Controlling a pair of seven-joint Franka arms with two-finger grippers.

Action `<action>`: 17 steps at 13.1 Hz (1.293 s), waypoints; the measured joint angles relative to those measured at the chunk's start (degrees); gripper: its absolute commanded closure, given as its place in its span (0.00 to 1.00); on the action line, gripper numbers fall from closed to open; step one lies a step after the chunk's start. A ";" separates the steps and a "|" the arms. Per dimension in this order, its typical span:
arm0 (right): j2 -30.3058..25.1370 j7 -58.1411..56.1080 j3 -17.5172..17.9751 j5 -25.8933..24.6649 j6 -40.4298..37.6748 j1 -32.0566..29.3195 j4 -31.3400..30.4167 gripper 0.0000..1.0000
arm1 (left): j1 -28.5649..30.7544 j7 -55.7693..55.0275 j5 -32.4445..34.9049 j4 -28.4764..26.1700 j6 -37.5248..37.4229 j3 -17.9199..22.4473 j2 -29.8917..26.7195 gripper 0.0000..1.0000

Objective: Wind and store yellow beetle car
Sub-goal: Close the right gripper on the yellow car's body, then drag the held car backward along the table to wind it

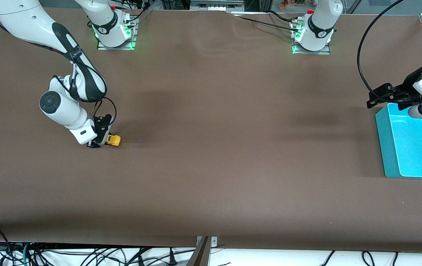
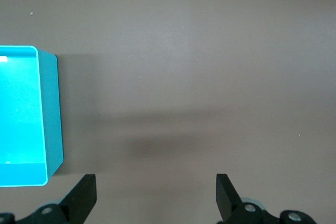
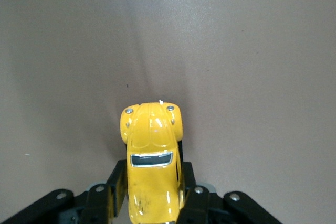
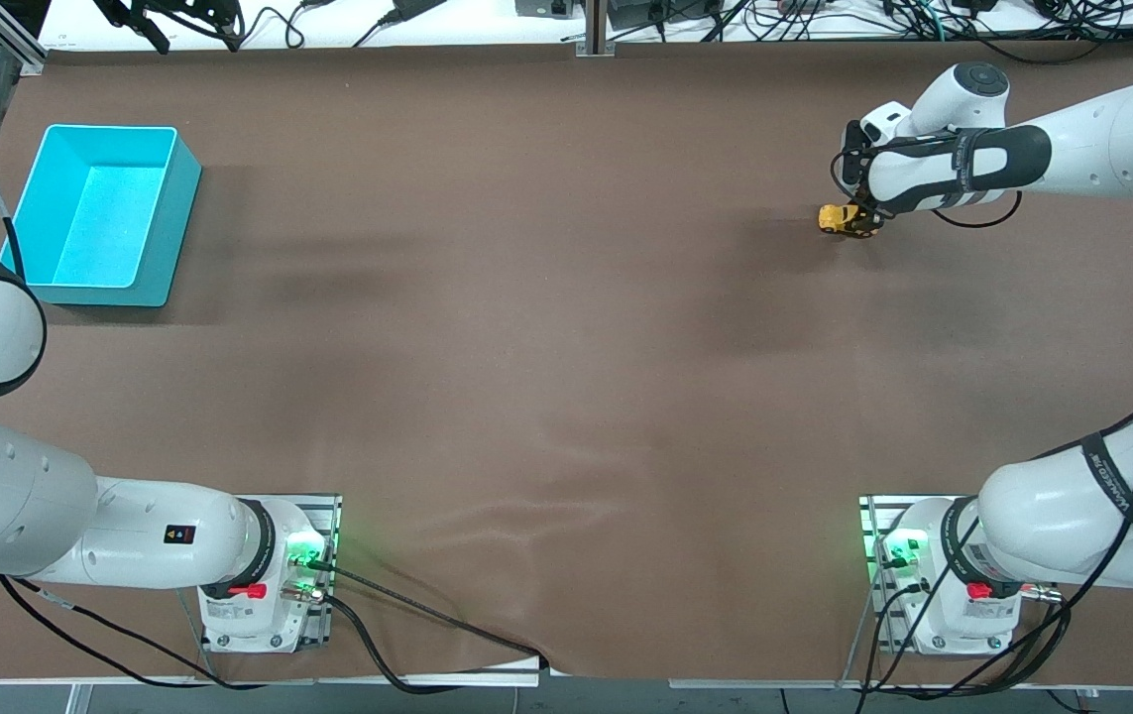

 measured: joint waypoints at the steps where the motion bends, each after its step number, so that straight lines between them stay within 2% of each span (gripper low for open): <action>1: -0.01 -0.45 0.00 0.00 0.00 0.00 -0.03 0.67 | 0.00 0.00 0.00 0.00 0.00 0.00 0.00 0.00; 8: -0.15 -4.98 0.02 0.00 0.02 -1.06 -0.28 0.67 | -0.02 0.00 0.00 0.00 0.00 0.00 0.00 0.00; 17: -0.44 -13.43 0.11 0.00 0.00 -6.21 -0.85 0.67 | -0.04 0.00 0.00 0.00 0.00 0.00 0.00 0.00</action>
